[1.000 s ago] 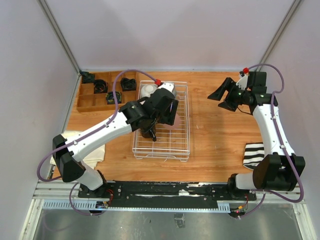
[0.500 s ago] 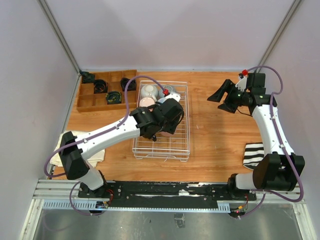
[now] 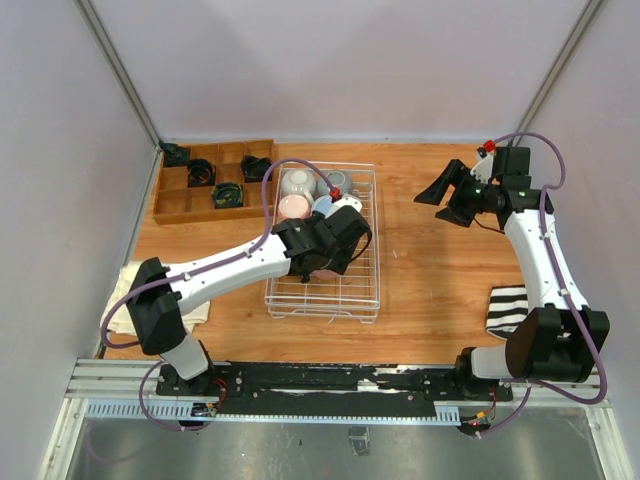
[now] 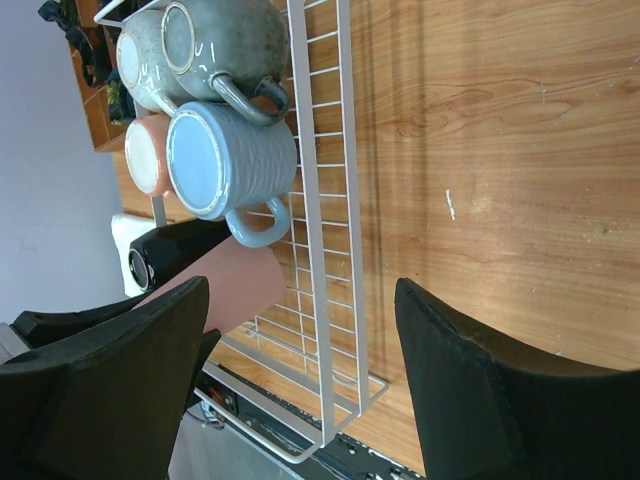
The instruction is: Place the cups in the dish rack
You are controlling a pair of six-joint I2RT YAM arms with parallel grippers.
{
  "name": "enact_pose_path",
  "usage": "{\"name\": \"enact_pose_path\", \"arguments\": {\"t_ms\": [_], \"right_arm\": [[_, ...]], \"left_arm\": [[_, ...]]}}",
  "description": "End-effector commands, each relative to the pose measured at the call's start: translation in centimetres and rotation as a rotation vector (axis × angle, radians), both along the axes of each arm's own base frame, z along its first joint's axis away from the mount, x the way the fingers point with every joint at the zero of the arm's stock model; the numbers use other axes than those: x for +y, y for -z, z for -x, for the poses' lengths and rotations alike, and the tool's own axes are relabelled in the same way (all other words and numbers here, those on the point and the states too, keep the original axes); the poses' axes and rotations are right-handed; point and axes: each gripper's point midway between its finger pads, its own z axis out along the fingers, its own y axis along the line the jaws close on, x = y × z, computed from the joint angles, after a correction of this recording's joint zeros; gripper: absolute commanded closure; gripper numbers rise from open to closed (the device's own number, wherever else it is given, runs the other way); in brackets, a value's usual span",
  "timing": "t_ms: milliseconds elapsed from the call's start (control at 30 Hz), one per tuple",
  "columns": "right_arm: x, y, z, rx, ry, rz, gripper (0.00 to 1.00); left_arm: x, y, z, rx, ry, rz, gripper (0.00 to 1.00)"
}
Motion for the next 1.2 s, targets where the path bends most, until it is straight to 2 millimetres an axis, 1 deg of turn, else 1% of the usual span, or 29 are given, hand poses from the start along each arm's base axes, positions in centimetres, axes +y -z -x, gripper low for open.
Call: {"name": "enact_pose_path", "arguments": {"t_ms": [0,67,133,267,333,400,467,533,600,633,700,767,800,967,1067,1167], "right_arm": [[-0.2,-0.4,0.4,-0.029,-0.008,0.01,0.24],[-0.2,-0.4,0.4,-0.027,-0.008,0.009,0.24],[-0.2,-0.3,0.5,-0.026,-0.007,0.008,0.24],[-0.3,-0.2,0.5,-0.023,-0.006,0.008,0.24],[-0.3,-0.2,0.6,-0.024,-0.005,0.009,0.24],[-0.3,-0.2,0.6,-0.024,-0.007,0.01,0.24],[-0.3,-0.1,0.6,-0.021,-0.007,0.008,0.24],[-0.2,-0.2,0.6,-0.023,-0.009,0.008,0.24],[-0.3,-0.1,0.6,-0.023,-0.009,0.01,0.24],[-0.3,-0.2,0.6,-0.025,-0.01,0.01,0.24],[-0.3,-0.2,0.6,-0.026,-0.011,0.01,0.24],[-0.2,-0.2,0.6,-0.025,-0.011,0.008,0.24],[-0.2,-0.3,0.6,-0.026,-0.012,0.008,0.24],[-0.2,-0.2,0.6,-0.026,-0.014,0.007,0.24],[-0.2,-0.2,0.6,-0.025,-0.013,0.008,0.24],[-0.2,-0.1,0.6,-0.024,-0.014,0.008,0.24]], "left_arm": [[-0.3,-0.1,-0.6,-0.02,-0.002,-0.017,0.99],[-0.5,0.0,-0.6,-0.012,0.001,-0.022,0.99],[-0.8,0.1,-0.6,-0.003,0.009,-0.019,0.96],[-1.4,0.1,-0.4,0.022,0.016,-0.013,0.96],[-1.5,0.3,-0.4,0.034,0.016,-0.017,0.93],[-1.4,0.4,-0.3,0.039,0.009,-0.024,0.86],[-1.4,0.3,-0.4,0.036,0.004,-0.022,0.74],[-1.2,0.0,-0.5,0.027,-0.006,-0.02,0.59],[-1.1,-0.2,-0.6,0.019,-0.01,-0.022,0.49],[-1.1,-0.2,-0.6,0.019,-0.011,-0.027,0.46],[-1.0,-0.2,-0.7,0.02,-0.013,-0.033,0.43],[-1.1,-0.1,-0.6,0.024,-0.015,-0.035,0.35],[-1.1,-0.1,-0.6,0.027,-0.014,-0.033,0.33],[-1.5,-0.6,-0.6,0.019,-0.004,-0.005,0.17],[-1.7,-1.5,-0.8,-0.001,0.001,0.023,0.13],[-1.7,-2.1,-0.8,-0.011,0.001,0.035,0.12]]}}
